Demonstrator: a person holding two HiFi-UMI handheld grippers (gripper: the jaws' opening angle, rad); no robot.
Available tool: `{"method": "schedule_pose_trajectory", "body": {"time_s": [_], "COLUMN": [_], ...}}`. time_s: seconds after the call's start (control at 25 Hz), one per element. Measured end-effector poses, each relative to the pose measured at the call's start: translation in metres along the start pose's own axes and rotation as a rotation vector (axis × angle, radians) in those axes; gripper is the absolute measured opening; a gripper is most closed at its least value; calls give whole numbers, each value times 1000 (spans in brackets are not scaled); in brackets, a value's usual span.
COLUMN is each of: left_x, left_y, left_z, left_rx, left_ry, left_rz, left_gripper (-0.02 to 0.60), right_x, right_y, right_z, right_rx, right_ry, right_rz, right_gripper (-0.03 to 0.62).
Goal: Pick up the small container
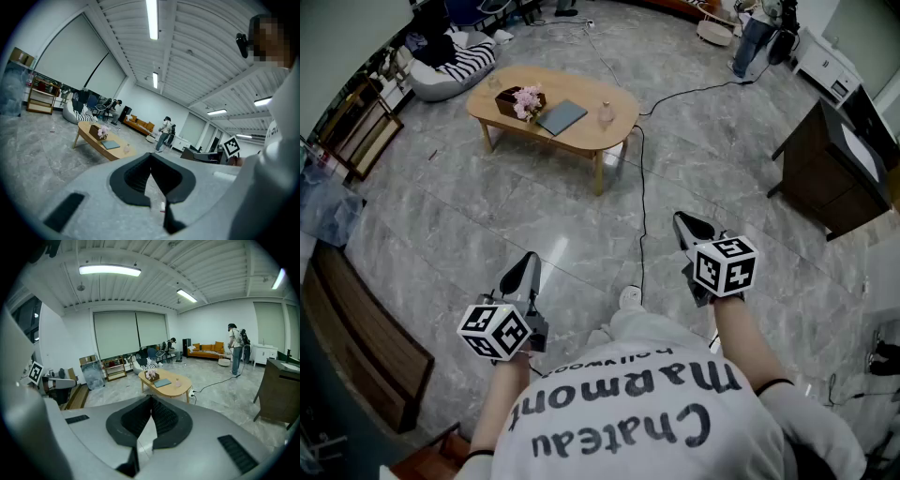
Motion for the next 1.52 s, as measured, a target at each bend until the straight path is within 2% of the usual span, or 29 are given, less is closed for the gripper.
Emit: {"method": "schedule_pose_trajectory", "body": {"time_s": [0.4, 0.6, 0.68, 0.8, 0.96, 1.16, 1.32, 1.52], "left_x": [-4, -4, -5, -8, -7, -8, -15, -30], "left_y": [4, 5, 8, 9, 2, 2, 9, 32], "left_z": [11, 8, 8, 11, 9, -4, -20, -52], "left_rx": [11, -29, -22, 9, 20, 22, 27, 45], "left_ry": [-3, -8, -2, 14, 29, 49, 83, 141], "left_rz": [18, -43, -56, -26, 27, 89, 100, 104], "left_gripper": [14, 14, 14, 15, 15, 15, 15, 14], "right_x": [-5, 1, 5, 7, 12, 22, 41, 74], "right_y": [5, 7, 11, 14, 10, 17, 26, 51], "right_z": [-1, 3, 5, 5, -1, -29, -58, -105], "right_rx": [9, -3, 17, 36, -4, -20, -30, -5], "right_ry": [-10, -26, -26, -13, -12, 65, 52, 86], "right_rz": [-8, 5, -10, -32, -9, -46, -22, -129], "right_gripper": [14, 14, 14, 14, 14, 14, 14, 14]}}
Point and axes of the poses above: the fingertips, and each gripper's own axes: z backward along the fingers, x to its right, y out of its top, the point moved 7 cm from there along z, backward along the fingers, and after that the axes turned 6 degrees about -x, right-handed, at the moved point
